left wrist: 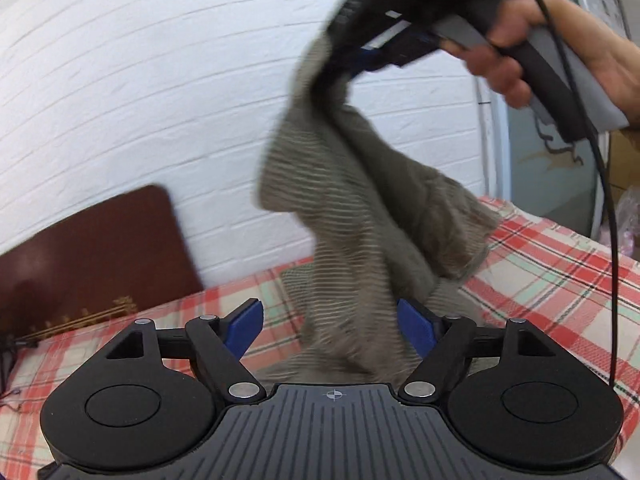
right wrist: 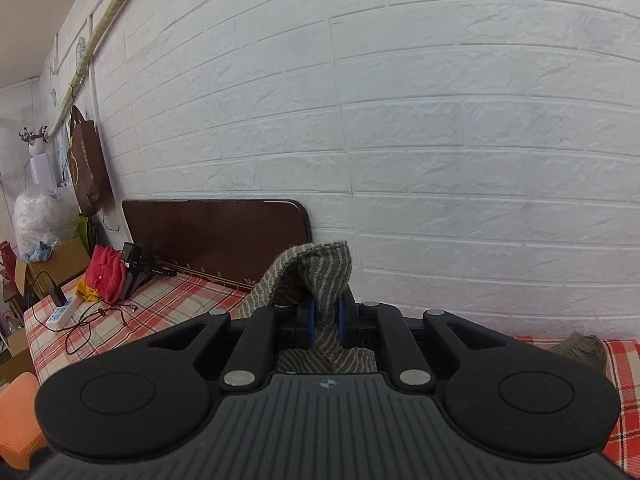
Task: Fold clothes
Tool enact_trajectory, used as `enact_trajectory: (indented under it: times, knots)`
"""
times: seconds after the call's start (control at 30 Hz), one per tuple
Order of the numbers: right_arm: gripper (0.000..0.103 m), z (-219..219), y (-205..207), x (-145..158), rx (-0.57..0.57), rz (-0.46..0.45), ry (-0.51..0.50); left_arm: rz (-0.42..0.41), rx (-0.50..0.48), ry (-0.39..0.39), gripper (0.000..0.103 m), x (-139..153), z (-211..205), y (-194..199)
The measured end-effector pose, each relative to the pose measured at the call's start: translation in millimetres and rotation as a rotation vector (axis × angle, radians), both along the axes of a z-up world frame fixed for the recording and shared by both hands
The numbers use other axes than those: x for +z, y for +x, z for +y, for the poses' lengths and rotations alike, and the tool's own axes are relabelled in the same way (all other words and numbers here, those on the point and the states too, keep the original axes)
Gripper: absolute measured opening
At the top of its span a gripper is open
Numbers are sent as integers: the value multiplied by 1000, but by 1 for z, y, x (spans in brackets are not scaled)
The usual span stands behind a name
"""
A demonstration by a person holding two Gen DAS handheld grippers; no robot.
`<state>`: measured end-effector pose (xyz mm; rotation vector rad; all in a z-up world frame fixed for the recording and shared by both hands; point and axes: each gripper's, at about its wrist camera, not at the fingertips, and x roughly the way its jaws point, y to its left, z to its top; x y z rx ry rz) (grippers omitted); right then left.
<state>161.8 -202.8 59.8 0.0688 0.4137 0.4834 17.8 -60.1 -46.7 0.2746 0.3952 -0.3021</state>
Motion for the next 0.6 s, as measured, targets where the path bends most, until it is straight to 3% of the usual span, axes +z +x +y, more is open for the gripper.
enact_trajectory:
  times: [0.07, 0.13, 0.17, 0.23, 0.27, 0.33, 0.4, 0.6]
  knots:
    - [12, -1, -2, -1, 1, -1, -3, 37, -45, -14, 85, -7, -14, 13]
    - [12, -4, -3, -1, 2, 1, 0, 36, -20, -16, 84, -10, -24, 23]
    - [12, -6, -5, -1, 1, 2, 1, 41, -2, -17, 73, -13, -25, 30]
    - [13, -8, -6, -2, 0, 1, -5, 83, 24, -30, 22, -19, -22, 49]
    - [14, -10, -6, -2, 0, 0, -9, 135, 42, -54, 1, -20, -14, 62]
    - [15, -13, -6, -5, -4, 4, -26, 207, 91, -149, 0, -16, 11, 78]
    - [17, -17, -4, -12, -16, 13, -39, 198, 146, -222, 0, -2, 37, 83]
    - [23, -25, 9, -52, -3, 113, -50, 96, 273, -270, 0, 37, 85, 86]
